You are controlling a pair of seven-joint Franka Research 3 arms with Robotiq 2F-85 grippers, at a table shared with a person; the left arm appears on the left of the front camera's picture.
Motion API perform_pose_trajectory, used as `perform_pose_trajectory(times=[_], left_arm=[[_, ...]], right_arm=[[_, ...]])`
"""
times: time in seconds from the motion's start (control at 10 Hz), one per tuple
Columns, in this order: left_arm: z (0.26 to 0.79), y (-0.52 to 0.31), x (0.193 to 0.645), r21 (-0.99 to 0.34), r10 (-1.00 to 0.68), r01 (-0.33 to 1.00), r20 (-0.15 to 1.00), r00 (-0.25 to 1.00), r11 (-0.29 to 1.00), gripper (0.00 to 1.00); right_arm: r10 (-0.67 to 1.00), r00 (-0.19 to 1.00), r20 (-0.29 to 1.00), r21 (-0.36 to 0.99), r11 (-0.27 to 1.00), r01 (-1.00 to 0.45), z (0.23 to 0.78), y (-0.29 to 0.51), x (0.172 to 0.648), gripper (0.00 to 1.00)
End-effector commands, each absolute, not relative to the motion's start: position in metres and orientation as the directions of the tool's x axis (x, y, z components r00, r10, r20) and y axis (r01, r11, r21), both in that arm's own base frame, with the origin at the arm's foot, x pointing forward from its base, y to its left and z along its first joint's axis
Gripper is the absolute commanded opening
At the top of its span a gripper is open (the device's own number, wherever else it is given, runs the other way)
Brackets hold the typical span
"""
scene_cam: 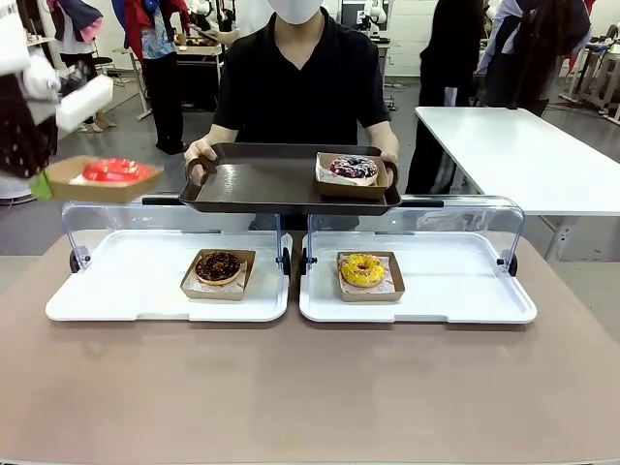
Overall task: Provide the desired donut to the person.
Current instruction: Place the picked Paper togo box onto the Handle tray extended by the person.
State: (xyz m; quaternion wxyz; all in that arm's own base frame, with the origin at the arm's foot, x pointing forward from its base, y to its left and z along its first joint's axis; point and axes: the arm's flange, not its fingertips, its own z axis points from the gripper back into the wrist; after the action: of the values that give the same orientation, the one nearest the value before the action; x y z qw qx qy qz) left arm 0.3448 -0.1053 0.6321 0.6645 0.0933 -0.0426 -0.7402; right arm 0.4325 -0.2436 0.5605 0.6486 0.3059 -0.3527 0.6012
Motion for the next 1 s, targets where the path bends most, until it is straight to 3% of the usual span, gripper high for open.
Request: perform_pose_trajectory(times=[0.0, 0.3, 0.6, 0.9], left_arm=[[0.662, -0.137, 0.361, 0.227, -0.996, 0.97, -0.026, -0.084, -0.087, 0.01], [0.676, -0.193, 0.419, 0.239, -0.991, 0.963, 0.015, -0.13, -0.122, 0.01], [0.647, -0.235, 0.478, 0.273, -0.991, 0.957, 0.061, -0.116, -0.095, 0.01], [0.614, -0.258, 0.533, 0.21, -0.991, 0.974, 0.086, -0.103, -0.083, 0.01]], right_arm=[[0.574, 0.029, 0.818, -0.022, 0.082, -0.996, 0.56, -0.244, 0.43, 1.0], [0.574, 0.029, 0.818, -0.022, 0.082, -0.996, 0.56, -0.244, 0.43, 1.0], [0.574, 0.029, 0.818, -0.022, 0.082, -0.996, 0.56, -0.244, 0.43, 1.0], [0.574, 0.029, 0.818, -0.022, 0.082, -0.996, 0.56, -0.244, 0.43, 1.0]])
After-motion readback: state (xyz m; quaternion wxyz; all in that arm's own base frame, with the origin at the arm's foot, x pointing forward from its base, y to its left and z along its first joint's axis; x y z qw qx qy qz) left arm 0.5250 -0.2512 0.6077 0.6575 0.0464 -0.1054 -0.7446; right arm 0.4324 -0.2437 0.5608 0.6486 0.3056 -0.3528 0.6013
